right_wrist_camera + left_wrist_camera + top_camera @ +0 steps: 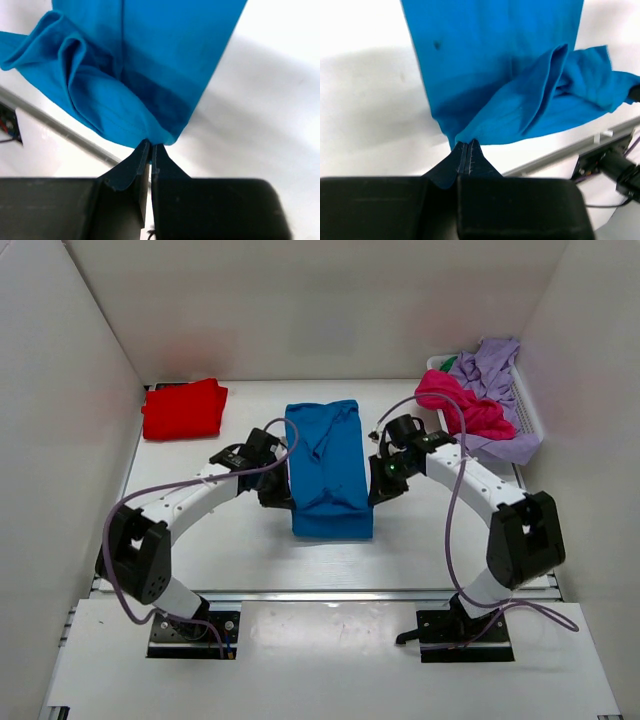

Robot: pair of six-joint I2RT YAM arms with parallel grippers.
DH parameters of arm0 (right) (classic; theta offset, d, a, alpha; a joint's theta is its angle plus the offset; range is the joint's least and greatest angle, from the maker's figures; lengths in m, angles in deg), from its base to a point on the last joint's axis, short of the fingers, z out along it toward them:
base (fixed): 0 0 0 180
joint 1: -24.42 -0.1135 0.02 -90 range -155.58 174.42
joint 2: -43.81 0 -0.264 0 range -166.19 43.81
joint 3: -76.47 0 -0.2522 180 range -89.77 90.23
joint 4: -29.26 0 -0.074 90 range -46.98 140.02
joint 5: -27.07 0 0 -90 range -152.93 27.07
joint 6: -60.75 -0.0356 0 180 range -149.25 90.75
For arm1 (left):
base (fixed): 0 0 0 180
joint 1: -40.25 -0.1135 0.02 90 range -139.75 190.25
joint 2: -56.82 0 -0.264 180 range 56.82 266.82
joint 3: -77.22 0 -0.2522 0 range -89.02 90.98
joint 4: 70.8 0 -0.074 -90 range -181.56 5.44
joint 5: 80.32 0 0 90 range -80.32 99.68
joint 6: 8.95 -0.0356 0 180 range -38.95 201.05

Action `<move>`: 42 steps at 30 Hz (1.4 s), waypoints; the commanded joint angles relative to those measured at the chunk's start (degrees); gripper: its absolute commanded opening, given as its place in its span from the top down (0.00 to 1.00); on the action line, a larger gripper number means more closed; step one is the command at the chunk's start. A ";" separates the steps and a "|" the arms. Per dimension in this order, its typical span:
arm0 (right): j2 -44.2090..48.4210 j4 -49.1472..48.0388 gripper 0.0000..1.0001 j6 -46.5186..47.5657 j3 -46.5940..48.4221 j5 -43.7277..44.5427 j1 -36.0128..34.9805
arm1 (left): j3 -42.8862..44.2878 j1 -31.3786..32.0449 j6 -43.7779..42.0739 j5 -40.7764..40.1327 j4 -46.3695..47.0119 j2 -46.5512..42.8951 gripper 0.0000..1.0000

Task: Fold and stack the t-shirts
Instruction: Fold the folded rectangular tshirt in 1/3 of the way

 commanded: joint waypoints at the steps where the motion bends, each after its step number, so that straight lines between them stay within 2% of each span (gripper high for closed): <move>1: -4.64 0.06 0.99 4.22 5.26 0.40 1.26 | 3.95 -2.57 -2.77 1.61 0.27 2.41 1.00; 15: -18.19 0.76 0.99 8.26 21.26 2.33 2.94 | 14.06 -6.70 -5.85 3.29 2.12 14.28 1.00; 40: -35.42 0.23 1.00 10.21 38.22 3.21 6.19 | 24.35 -11.54 -5.59 3.99 5.37 28.87 1.00; 42: -36.47 1.19 1.00 10.11 39.37 3.83 6.36 | 24.79 -11.98 -5.15 4.52 5.80 29.49 0.95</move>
